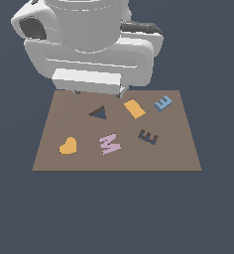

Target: Insert a designated object into the corresponding slot on a board.

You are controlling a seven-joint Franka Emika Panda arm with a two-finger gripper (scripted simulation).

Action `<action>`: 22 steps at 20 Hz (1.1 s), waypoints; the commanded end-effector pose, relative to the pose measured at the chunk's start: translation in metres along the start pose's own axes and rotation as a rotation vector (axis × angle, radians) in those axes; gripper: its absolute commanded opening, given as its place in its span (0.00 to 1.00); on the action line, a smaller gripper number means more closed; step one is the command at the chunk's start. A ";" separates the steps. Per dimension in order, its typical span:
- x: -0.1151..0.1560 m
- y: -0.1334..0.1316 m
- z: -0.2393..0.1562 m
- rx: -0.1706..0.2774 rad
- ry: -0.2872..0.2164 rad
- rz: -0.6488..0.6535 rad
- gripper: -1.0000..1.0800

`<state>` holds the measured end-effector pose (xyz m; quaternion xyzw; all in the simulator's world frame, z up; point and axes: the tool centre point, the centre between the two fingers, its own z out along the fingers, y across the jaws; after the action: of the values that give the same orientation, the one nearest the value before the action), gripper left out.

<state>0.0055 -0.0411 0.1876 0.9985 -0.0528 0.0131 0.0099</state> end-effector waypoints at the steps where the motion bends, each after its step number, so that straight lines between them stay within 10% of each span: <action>1: 0.000 0.000 0.000 0.000 0.000 0.000 0.96; 22: -0.046 -0.042 0.035 0.001 -0.009 0.213 0.96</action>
<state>-0.0298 -0.0019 0.1551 0.9893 -0.1452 0.0102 0.0078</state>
